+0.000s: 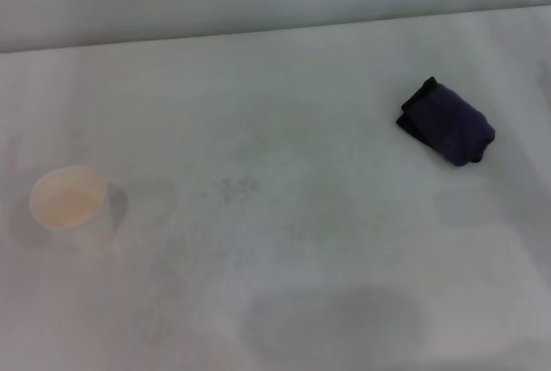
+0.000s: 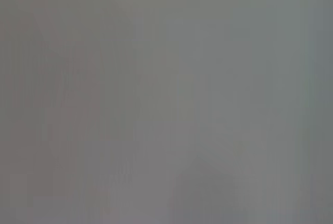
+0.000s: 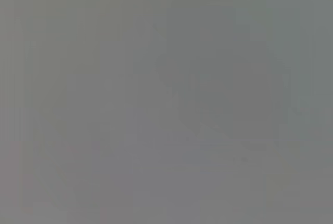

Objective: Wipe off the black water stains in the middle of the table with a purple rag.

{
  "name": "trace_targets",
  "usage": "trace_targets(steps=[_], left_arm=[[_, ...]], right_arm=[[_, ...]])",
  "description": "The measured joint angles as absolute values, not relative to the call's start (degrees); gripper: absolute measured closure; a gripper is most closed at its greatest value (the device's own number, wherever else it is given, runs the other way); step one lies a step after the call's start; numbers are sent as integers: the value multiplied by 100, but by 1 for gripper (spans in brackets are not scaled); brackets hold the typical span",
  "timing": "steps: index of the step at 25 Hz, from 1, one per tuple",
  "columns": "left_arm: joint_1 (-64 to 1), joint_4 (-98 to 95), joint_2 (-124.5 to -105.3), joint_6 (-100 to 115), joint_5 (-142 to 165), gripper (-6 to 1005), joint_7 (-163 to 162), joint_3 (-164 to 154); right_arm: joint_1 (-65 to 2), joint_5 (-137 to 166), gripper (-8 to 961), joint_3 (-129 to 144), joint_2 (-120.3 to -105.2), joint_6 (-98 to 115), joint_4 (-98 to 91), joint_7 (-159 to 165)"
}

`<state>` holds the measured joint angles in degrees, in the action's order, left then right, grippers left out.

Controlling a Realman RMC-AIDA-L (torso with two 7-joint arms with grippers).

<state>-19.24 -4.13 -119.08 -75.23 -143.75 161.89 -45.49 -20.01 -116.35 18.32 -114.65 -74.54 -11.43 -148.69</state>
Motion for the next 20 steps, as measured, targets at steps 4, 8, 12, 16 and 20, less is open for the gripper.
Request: trace_targets(steps=[4, 8, 12, 16, 20], left_arm=[[-1950, -393, -11929, -7539, -14431, 107, 16189, -4540], [-2027, -328, -11933, -7498, -14465, 108, 16189, -4548], [-2075, -331, -11927, -7498, -14430, 108, 16189, -4563], [-2133, -330, -11910, -7375, -14304, 107, 16189, -4577], [-2140, -365, -11904, -7355, -14056, 107, 16189, -4580]], right_arm=[[-1929, -11632, 293, 1827, -11469, -7526, -961, -15288], [-1917, -11634, 293, 1814, -11470, -7501, -854, -15725], [-1940, -11637, 292, 1823, -11470, -7527, -848, -15812], [-1984, -11637, 292, 1830, -11470, -7440, -851, -15840], [-2001, -11643, 293, 1825, -11472, -7445, -851, -15844]])
